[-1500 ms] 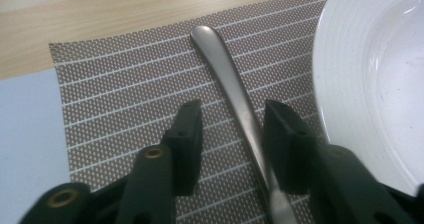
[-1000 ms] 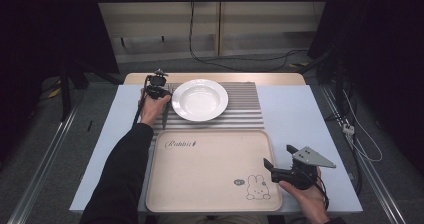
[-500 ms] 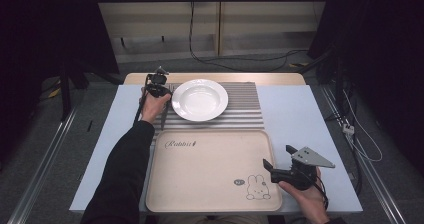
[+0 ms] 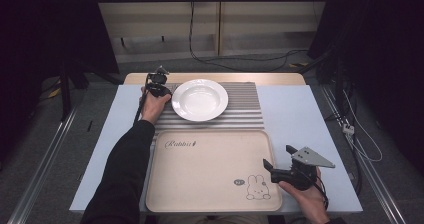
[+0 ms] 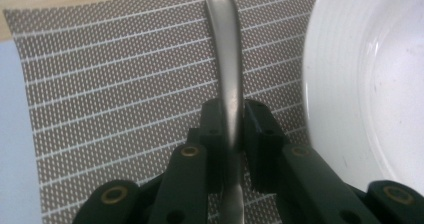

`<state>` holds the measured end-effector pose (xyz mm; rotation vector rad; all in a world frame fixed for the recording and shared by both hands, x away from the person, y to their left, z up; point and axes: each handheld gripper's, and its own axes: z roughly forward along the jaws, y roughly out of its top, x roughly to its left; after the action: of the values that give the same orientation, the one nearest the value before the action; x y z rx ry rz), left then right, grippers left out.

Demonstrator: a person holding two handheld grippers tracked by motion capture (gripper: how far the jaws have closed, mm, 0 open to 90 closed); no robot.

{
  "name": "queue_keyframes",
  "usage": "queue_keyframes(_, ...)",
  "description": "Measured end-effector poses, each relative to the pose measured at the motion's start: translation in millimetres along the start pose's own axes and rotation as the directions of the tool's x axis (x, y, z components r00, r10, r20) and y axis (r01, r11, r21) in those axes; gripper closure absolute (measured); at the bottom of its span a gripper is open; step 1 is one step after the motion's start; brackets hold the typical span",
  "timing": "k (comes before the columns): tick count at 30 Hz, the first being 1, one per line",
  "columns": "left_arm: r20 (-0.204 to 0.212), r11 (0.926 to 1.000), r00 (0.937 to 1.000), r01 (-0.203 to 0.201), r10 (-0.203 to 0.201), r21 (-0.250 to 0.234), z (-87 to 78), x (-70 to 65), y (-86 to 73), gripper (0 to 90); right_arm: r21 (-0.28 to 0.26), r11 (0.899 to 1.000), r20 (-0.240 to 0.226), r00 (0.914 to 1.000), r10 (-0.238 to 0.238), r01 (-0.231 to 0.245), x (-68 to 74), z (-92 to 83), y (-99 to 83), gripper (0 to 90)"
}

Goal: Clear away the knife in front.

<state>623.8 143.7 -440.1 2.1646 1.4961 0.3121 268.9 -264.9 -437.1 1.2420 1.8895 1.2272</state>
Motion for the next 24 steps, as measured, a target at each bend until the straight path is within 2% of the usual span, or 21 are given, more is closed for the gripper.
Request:
queue_keyframes(5,0.0,0.9999,1.0,-0.005,0.005,0.016,-2.0,1.5,0.0,79.6,0.0,1.0,0.002,1.0,-0.002,0.002,-0.2,-0.2,0.0,7.5)
queue_keyframes(11,-0.011,0.9998,0.9999,0.01,-0.01,0.019,-5.7,5.4,-1.0,79.6,0.002,1.0,0.001,1.0,-0.006,0.006,0.8,-0.2,0.0,7.4)
queue_keyframes(13,0.003,0.9997,1.0,0.006,-0.006,0.025,-7.6,6.1,-0.8,79.6,0.002,1.0,0.001,1.0,-0.007,0.007,0.8,0.0,0.0,7.5)
queue_keyframes(19,0.006,0.9999,1.0,-0.008,0.008,0.013,-12.5,4.3,1.2,79.6,0.004,1.0,0.003,1.0,-0.007,0.007,0.8,0.6,0.2,7.4)
queue_keyframes(23,0.005,0.9999,1.0,-0.006,0.006,0.011,-15.9,5.1,2.2,79.6,0.005,1.0,0.005,1.0,-0.005,0.005,0.9,0.5,0.2,7.5)
queue_keyframes(24,0.006,1.0,1.0,0.006,-0.006,0.005,-17.0,4.9,2.5,79.6,0.004,1.0,0.006,1.0,-0.006,0.006,0.8,0.5,0.2,7.4)
